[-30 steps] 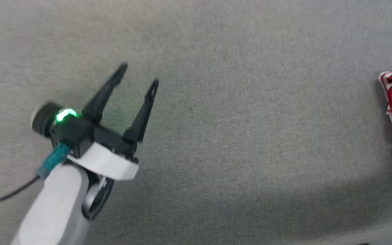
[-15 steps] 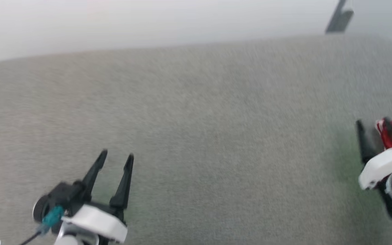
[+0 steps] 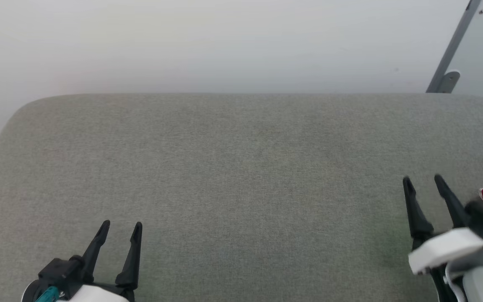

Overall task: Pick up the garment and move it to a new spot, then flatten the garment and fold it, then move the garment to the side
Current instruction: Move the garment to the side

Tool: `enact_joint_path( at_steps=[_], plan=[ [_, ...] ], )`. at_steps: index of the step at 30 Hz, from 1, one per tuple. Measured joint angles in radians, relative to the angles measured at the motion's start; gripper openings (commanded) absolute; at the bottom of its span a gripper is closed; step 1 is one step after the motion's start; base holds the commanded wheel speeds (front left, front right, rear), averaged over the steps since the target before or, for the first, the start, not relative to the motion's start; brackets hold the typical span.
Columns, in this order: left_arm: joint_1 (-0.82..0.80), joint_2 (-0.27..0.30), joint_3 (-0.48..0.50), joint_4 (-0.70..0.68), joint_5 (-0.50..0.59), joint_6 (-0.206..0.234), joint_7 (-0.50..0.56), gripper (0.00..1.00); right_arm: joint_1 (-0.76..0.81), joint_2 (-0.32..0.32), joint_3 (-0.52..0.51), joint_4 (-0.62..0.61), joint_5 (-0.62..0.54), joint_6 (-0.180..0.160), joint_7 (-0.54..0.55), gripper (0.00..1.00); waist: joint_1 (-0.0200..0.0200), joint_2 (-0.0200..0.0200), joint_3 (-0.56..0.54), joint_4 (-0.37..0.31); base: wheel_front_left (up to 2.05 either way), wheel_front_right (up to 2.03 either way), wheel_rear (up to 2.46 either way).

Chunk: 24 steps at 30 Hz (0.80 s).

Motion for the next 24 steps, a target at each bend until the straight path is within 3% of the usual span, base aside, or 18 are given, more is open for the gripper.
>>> enact_joint_path(
  at_steps=[13,24],
  plan=[
    [0.078,0.002,0.041,-0.106,0.014,0.0,0.0,1.0,0.247,0.075,-0.142,-0.241,-0.04,0.0,0.0,1.0,0.0,0.0,-0.018,0.056,0.0,0.0,0.0],
    [0.121,0.001,0.065,-0.139,0.017,0.0,0.0,1.0,0.325,0.117,-0.186,-0.339,-0.071,0.0,0.012,1.0,0.0,0.0,-0.024,0.072,0.0,0.0,0.0]
  ],
)
